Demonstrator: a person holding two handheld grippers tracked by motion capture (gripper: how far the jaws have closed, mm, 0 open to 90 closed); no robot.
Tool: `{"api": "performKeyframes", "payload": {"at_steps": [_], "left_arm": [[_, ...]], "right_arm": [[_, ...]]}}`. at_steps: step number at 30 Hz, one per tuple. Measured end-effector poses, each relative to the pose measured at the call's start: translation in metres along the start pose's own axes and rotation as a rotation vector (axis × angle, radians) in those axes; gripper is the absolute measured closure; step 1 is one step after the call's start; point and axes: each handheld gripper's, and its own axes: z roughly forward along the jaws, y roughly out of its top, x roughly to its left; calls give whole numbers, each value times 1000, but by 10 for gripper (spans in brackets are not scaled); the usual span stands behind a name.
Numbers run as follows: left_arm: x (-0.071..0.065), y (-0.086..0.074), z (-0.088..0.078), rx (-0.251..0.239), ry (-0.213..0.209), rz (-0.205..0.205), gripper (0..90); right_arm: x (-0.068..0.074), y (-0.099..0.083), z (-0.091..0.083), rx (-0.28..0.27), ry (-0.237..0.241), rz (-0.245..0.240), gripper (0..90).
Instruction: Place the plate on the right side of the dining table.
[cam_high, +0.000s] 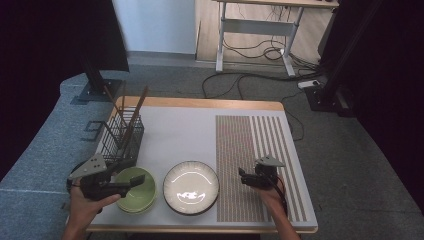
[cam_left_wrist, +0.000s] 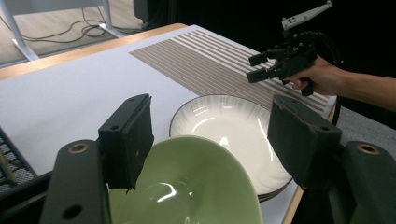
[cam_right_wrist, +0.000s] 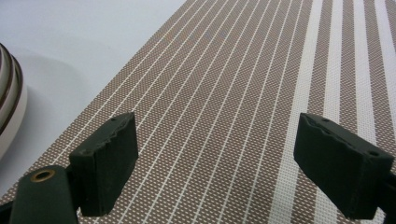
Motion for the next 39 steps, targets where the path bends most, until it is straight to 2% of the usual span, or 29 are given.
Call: {"api": "performKeyframes", "payload": {"at_steps": [7,17,20,26,28,39], "left_arm": [[-1,1,2,1,-2,7,311],[-4,3,5,7,-10,-8,312],[-11,5,6,9,-3,6,312],[-30,9,18,23,-34,40,312],[-33,8,24,31,-54,36,311],[-44,7,38,39,-62,26,314]], "right_arm": [[4,-2,-1,15,18,-19,142],[4,-3,-3,19,17,-21,152],[4,-3,-3,19,20,-19,153],[4,-4,-2,26,17,-27,153],[5,-5,-1,34,14,-32,153],[5,-5,-3,27,11,-41,153]]}}
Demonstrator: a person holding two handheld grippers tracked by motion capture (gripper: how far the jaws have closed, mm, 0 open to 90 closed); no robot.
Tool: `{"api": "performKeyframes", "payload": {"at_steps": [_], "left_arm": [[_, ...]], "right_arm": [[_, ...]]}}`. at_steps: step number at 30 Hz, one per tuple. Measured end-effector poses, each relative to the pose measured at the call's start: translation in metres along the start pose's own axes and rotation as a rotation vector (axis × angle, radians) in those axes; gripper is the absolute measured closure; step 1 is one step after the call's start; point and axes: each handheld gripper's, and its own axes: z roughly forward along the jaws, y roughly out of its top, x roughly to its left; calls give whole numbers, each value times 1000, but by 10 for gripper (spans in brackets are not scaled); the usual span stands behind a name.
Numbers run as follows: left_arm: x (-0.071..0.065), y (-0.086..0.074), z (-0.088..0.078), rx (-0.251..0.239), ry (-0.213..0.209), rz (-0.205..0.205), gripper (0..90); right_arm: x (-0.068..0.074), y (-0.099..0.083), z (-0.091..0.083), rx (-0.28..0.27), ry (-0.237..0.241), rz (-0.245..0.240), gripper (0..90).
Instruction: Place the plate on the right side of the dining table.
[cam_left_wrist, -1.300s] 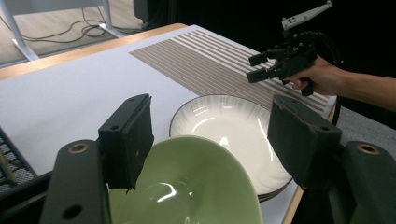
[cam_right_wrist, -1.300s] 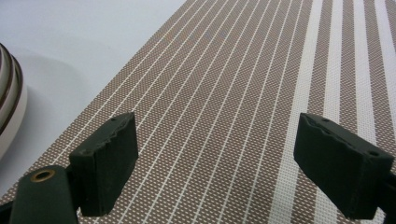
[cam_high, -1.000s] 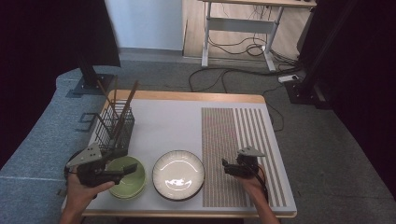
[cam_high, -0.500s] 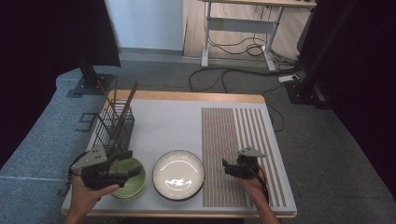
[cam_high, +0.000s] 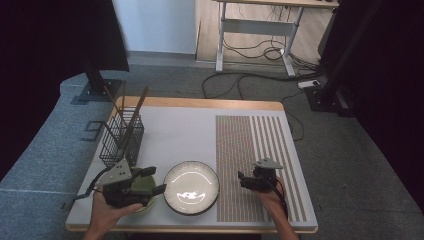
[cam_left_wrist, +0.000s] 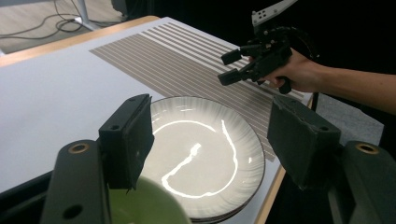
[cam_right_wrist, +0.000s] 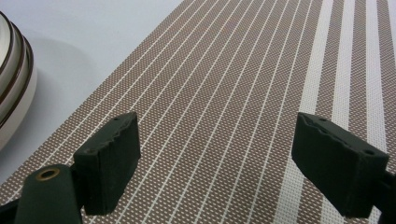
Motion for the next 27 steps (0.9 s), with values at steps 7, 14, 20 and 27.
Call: {"api": "performKeyframes", "payload": {"at_steps": [7,14,20,27], "left_arm": [[-10,-1,11,16,-28,17,317],[-19,-3,23,41,-9,48,318],[-29,-5,32,47,-43,58,317],[-33,-10,44,69,-42,58,317]], "right_arm": [[1,0,2,7,-3,-4,153],[1,-1,2,8,-3,-12,153],[1,0,1,5,-2,-11,154],[2,-1,0,6,-4,-17,155]]}}
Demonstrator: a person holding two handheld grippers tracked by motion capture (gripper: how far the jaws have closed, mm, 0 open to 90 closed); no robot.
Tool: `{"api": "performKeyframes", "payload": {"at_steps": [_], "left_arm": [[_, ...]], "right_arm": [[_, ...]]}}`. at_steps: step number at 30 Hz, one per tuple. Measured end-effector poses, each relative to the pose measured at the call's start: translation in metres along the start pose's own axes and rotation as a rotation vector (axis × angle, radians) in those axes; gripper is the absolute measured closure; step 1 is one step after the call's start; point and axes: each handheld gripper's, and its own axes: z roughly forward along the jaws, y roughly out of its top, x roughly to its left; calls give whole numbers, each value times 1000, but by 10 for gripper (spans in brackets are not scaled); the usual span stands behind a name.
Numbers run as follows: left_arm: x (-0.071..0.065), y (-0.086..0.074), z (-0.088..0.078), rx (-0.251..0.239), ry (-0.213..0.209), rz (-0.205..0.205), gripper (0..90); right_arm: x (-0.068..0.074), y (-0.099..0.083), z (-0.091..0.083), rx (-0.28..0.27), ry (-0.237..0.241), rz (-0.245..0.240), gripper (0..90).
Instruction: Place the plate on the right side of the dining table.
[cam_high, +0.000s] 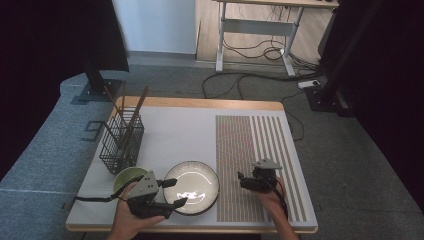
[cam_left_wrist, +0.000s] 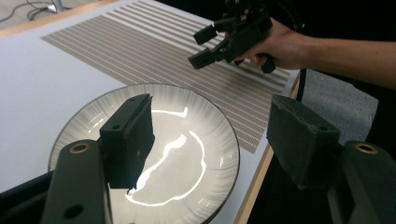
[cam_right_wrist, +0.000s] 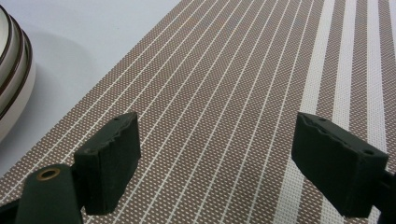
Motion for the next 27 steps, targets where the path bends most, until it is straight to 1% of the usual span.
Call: {"api": "performKeyframes", "payload": {"at_steps": [3,7,9,11,12,14,17,20,24,27], "left_arm": [[-1,-3,7,16,-6,2,312],[-3,-4,11,23,-18,1,309],[-6,-5,15,36,-19,14,308],[-10,-7,20,55,-28,27,308],[-13,-9,25,68,-42,31,307],[-13,-10,27,72,-46,29,307],[-14,-12,30,82,-39,31,308],[-15,-14,33,83,-41,31,308],[-16,-17,38,97,-41,37,308],[-16,-18,39,96,-40,40,307]], "right_arm": [[1,0,0,4,0,-3,156],[1,0,0,4,0,-5,156],[1,0,0,3,-1,-6,157],[0,0,-1,3,-2,-5,157],[0,0,-1,3,-2,-4,157],[1,-1,-1,3,-2,-4,157],[0,-1,-2,1,0,-5,157],[-1,-1,-2,4,-1,-6,158],[-1,-1,-2,5,-1,-5,158],[-1,-1,-2,5,-3,-3,158]]}}
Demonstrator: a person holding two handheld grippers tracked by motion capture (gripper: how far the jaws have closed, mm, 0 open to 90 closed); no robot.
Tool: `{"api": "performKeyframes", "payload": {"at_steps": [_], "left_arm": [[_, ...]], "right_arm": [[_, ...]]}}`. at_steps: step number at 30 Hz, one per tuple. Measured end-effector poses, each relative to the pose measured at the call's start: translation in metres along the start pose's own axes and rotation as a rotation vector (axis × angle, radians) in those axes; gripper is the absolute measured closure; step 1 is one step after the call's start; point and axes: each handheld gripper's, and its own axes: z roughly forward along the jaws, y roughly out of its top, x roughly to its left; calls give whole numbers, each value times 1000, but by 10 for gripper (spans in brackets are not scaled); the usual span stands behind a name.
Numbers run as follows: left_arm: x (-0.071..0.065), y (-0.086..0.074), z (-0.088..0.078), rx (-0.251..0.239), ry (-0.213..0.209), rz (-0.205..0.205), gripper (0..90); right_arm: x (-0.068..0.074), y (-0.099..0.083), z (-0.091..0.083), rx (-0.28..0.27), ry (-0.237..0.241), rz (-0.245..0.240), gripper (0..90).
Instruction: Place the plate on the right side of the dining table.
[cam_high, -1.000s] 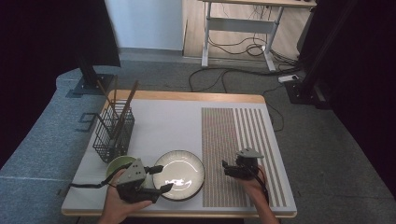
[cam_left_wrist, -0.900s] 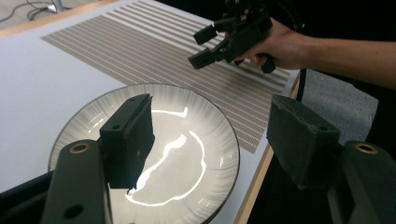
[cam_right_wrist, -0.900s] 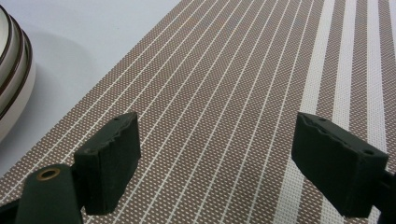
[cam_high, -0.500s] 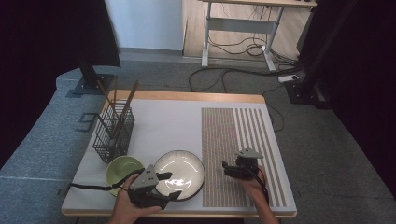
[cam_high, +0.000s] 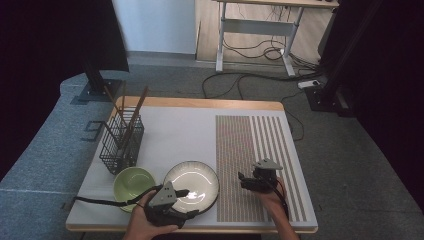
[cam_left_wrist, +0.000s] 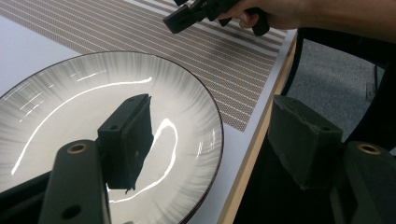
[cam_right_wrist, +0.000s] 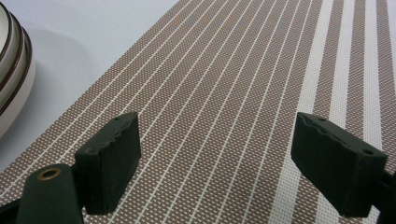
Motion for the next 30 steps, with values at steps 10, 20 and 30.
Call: {"api": "performKeyframes", "payload": {"at_steps": [10,20,30], "left_arm": [[-1,-5,9,19,22,17,306],[-1,-10,20,52,41,29,306],[-1,-14,28,73,32,27,306]], "right_arm": [[1,0,1,5,4,-3,159],[0,0,2,9,9,11,163],[-5,0,2,5,10,35,163]]}}
